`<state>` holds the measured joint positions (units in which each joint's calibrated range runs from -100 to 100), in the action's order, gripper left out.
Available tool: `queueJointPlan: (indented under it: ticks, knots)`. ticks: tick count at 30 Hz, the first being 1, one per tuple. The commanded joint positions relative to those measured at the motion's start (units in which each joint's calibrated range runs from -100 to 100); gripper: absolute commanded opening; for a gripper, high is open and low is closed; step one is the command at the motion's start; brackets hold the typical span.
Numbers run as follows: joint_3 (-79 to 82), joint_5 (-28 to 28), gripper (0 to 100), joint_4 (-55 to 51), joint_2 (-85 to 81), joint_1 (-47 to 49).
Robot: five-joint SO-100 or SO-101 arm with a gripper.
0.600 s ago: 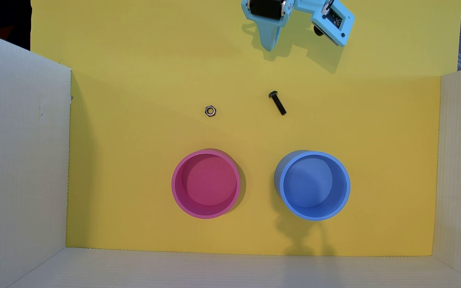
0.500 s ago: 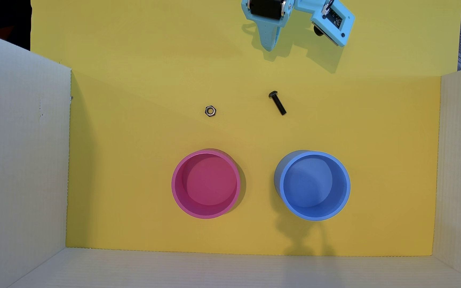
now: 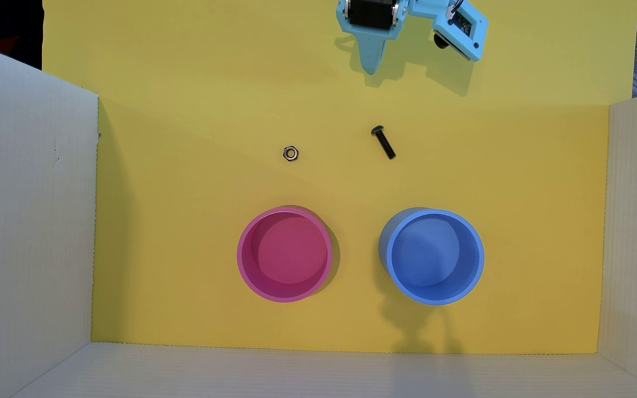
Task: Pick up the bolt and place it in the pink box
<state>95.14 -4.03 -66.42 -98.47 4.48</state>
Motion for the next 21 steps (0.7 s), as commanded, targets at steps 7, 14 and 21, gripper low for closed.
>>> queueJointPlan:
  ticks: [7, 14, 21]
  knots:
    - [-14.7, 0.3, 2, 0.1, 0.4, 0.1]
    - [-17.6, -0.1, 2, 0.0, 0.6, 2.7]
    - [-21.0, 0.3, 2, 4.2, 0.7, 5.2]
